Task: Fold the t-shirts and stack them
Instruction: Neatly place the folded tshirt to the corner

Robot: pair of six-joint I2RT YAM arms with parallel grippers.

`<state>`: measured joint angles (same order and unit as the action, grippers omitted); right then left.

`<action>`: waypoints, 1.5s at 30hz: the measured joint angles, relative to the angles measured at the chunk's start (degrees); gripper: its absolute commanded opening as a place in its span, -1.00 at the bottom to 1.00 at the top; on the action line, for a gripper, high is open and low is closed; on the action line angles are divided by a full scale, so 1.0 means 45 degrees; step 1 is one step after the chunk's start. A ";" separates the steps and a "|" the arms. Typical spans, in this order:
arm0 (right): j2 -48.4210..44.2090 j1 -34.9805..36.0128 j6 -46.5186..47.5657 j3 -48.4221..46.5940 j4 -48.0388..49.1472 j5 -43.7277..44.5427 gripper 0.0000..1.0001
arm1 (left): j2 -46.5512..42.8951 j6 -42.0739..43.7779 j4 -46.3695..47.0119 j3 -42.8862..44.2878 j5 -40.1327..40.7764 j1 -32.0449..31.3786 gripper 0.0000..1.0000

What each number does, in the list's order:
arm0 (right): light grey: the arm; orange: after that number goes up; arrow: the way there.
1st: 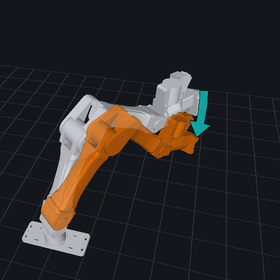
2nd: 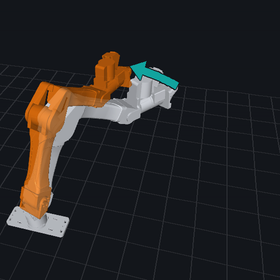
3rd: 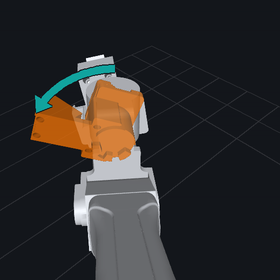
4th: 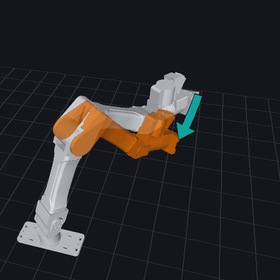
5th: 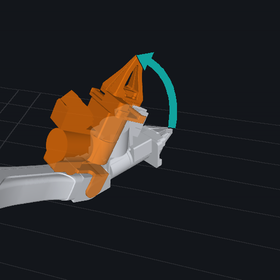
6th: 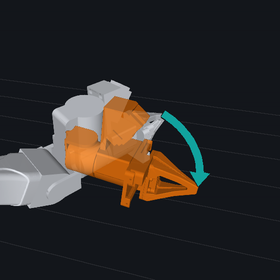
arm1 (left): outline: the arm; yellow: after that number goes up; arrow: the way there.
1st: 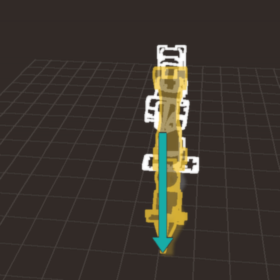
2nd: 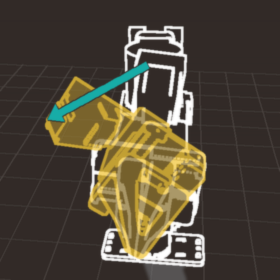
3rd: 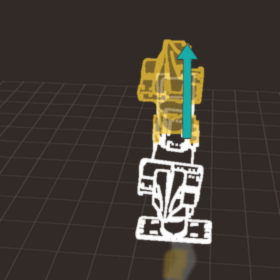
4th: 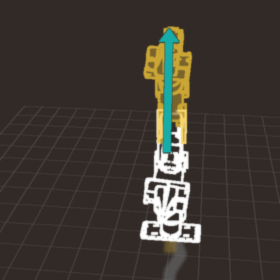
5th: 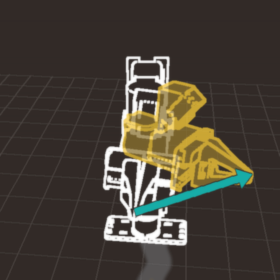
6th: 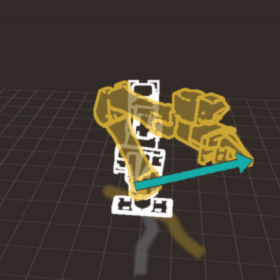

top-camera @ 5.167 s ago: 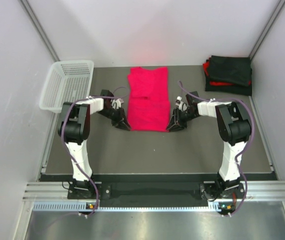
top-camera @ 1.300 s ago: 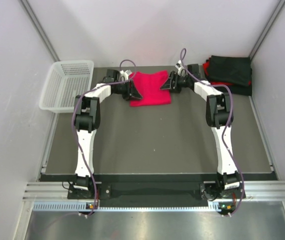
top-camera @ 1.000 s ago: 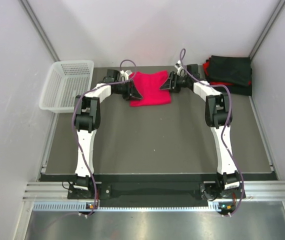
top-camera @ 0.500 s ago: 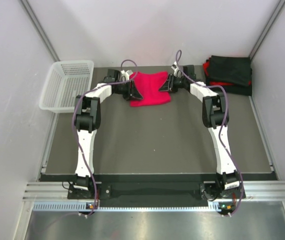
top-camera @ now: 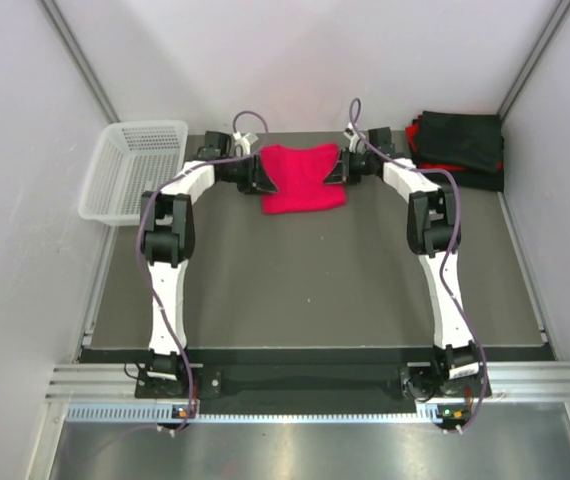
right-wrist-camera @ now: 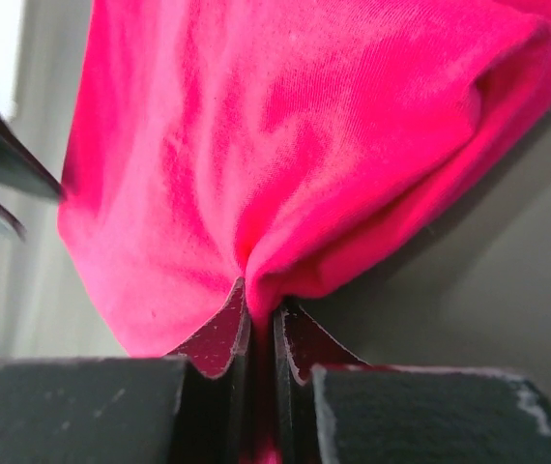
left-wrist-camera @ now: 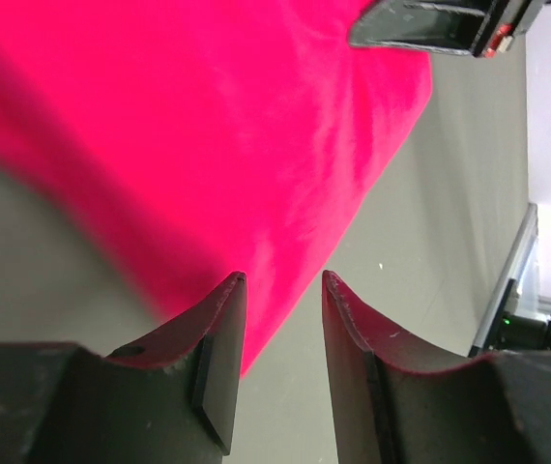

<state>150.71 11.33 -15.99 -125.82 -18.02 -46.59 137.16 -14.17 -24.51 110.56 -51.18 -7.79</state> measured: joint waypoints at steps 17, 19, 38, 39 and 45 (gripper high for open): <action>-0.2579 -0.1763 0.6343 -0.1273 -0.5518 0.3939 -1.00 | -0.0282 -0.1020 0.1409 0.0656 -0.1078 0.1360 -0.19; -0.2579 -0.1865 0.6659 -0.1447 -0.5542 0.4381 -1.00 | -0.0282 -0.1311 0.1739 0.0665 -0.1229 0.1307 -0.19; -0.3259 -0.2351 0.7281 -0.3138 -0.4425 0.6926 -1.00 | -0.0277 -0.2059 0.2599 0.0670 -0.1598 0.0913 -0.19; -0.3366 -0.2380 0.7276 -0.3143 -0.4386 0.6936 -1.00 | -0.0277 -0.2093 0.2633 0.0670 -0.1627 0.0865 -0.19; -0.3900 -0.2948 0.7271 -0.3308 -0.4221 0.7189 -1.00 | -0.0267 -0.2215 0.2778 0.0675 -0.1753 0.0520 -0.19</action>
<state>133.16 -1.93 16.73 -140.70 -37.01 -14.24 135.96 -24.14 -12.01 113.60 -59.07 -5.45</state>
